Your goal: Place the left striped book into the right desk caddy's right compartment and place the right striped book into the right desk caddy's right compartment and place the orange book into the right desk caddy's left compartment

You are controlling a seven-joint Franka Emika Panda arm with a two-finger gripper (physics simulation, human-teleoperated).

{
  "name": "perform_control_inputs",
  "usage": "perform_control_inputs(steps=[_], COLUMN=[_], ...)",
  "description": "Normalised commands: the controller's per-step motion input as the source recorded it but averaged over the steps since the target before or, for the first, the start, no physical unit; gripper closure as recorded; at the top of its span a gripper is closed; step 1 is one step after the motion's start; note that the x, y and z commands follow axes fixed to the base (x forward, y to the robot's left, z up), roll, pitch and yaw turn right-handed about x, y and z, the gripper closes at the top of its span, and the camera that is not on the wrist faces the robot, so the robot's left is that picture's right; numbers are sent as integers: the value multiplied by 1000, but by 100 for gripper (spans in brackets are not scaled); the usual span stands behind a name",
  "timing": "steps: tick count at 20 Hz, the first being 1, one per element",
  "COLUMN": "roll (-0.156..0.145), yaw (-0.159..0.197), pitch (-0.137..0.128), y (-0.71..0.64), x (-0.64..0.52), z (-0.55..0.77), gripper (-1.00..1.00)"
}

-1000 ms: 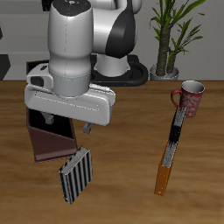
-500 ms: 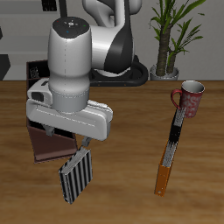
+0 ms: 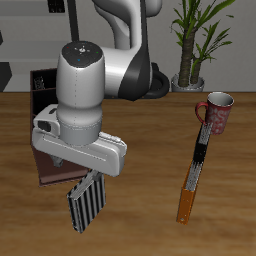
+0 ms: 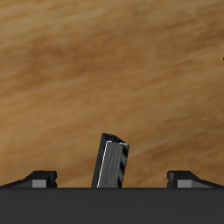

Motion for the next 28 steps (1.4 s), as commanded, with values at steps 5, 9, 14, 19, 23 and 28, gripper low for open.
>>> perform_control_inputs(steps=[5,9,14,19,23,28], roll=[-24,-15,-13,20,15,8], yaw=[-30,-14,-17,-22,1,3], pitch=[-4,27,23,38,20,8], y=[-35,-25,-26,-7,48,71], x=[26,37,7,4,-9,-28], z=[-307,-341,-245,-297,-186,-31], gripper=[-100,-100,-100,-100,100,100])
